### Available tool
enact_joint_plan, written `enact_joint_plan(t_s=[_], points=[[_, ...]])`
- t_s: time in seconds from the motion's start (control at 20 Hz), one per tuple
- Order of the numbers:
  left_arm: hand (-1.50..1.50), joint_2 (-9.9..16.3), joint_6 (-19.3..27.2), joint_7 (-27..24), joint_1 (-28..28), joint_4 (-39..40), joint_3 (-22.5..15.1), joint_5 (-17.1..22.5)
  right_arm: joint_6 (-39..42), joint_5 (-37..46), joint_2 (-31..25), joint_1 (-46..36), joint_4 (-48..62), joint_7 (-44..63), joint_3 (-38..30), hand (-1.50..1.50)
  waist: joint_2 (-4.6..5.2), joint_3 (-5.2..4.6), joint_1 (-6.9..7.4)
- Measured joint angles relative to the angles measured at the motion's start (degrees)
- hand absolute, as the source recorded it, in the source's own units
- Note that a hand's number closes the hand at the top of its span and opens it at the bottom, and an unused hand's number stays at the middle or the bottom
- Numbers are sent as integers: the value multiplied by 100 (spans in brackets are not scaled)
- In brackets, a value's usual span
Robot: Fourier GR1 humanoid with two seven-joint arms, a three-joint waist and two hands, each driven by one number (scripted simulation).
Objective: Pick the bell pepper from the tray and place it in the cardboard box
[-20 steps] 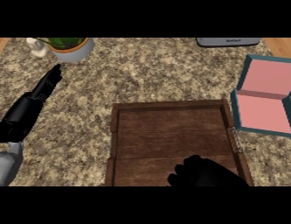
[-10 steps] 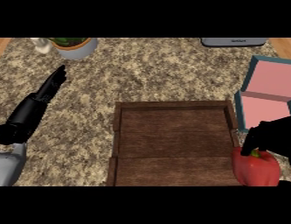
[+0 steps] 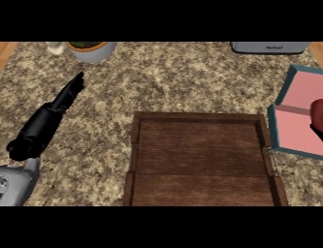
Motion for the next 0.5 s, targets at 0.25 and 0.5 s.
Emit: enact_joint_plan(t_s=[0.25, 0.5], points=[[0, -10, -94, 87, -92, -55, 14, 8, 593, 437, -393, -533, 1314, -368, 302, 150, 23, 0, 98], [0, -54, -164, 28, -278, 187, 92, -11, 1114, 874, -597, -1161, 2708, -1095, 626, 150, 37, 2, 108]])
